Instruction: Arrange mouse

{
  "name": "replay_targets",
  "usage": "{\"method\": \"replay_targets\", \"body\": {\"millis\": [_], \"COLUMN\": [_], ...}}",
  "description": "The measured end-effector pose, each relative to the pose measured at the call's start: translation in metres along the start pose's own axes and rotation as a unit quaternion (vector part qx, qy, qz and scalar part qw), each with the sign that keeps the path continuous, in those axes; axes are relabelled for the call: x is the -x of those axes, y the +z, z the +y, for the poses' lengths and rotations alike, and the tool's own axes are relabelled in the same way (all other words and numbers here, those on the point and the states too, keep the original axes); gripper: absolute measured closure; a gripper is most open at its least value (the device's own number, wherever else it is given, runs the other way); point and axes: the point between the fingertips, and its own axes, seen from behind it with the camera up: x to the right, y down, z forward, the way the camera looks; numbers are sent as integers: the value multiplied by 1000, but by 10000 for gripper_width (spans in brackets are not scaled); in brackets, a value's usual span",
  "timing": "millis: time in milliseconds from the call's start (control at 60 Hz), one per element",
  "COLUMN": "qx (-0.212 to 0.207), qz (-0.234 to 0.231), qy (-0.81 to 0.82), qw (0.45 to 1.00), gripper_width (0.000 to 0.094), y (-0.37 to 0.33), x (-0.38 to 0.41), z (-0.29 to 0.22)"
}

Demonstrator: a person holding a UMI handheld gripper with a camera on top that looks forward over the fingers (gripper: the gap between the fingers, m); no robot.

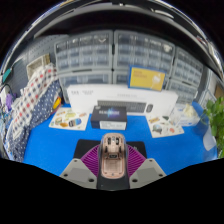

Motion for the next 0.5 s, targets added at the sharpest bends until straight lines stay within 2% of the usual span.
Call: {"method": "replay_targets", "body": {"millis": [100, 267, 333, 367, 500], "qx": [29, 52, 66, 53, 48], "qz": [-8, -8, -13, -11, -11], "qy": [9, 4, 5, 7, 21], "qw": [1000, 999, 998, 999, 999], "gripper_width": [605, 607, 559, 581, 517], "y": [26, 57, 65, 65, 65], "x": [2, 3, 6, 5, 5], "z": [34, 64, 79, 75, 77]}}
